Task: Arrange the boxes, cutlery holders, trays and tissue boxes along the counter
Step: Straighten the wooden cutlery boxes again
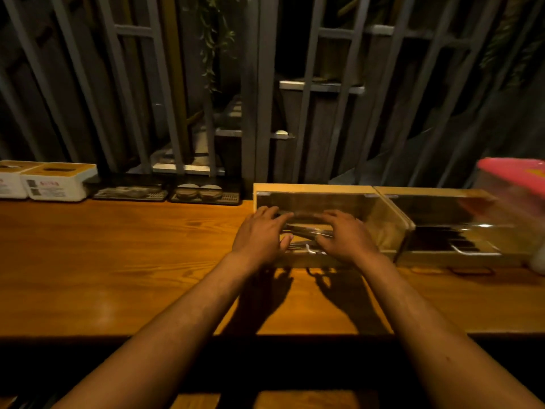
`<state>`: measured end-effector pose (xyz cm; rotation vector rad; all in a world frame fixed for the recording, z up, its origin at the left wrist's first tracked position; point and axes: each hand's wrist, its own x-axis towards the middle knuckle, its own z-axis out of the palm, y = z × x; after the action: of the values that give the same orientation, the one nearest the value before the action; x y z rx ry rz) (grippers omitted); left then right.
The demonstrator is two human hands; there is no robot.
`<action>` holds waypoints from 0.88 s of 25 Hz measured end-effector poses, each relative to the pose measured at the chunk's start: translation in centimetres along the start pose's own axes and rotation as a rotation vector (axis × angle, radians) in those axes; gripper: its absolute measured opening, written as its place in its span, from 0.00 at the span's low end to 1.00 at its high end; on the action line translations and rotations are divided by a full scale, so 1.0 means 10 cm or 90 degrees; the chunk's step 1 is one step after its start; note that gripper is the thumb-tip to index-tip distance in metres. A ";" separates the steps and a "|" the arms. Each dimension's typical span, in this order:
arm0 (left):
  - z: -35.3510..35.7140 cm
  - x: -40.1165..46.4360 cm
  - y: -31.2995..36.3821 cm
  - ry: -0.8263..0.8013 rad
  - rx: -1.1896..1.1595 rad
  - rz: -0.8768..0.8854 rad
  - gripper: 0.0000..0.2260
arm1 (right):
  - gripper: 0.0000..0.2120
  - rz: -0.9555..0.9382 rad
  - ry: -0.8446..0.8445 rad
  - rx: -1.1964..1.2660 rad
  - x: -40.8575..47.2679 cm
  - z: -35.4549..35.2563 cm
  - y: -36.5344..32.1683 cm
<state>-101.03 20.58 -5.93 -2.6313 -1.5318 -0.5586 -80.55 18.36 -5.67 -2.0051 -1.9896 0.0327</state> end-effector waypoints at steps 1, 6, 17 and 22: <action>0.07 0.05 0.10 -0.020 0.030 -0.012 0.26 | 0.29 0.004 -0.002 -0.002 -0.04 -0.03 0.16; 0.29 0.20 0.18 -0.056 0.107 -0.053 0.28 | 0.35 0.027 -0.021 -0.082 0.04 -0.07 0.63; 0.37 0.29 -0.28 -0.003 0.098 -0.052 0.26 | 0.35 -0.018 0.013 -0.052 0.43 0.16 0.52; 0.37 0.65 -0.60 -0.033 0.093 -0.045 0.26 | 0.35 -0.007 0.016 -0.064 0.78 0.28 0.39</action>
<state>-102.20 29.90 -8.05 -2.5103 -1.6186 -0.3690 -77.18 26.66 -7.62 -2.0462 -2.0236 -0.0968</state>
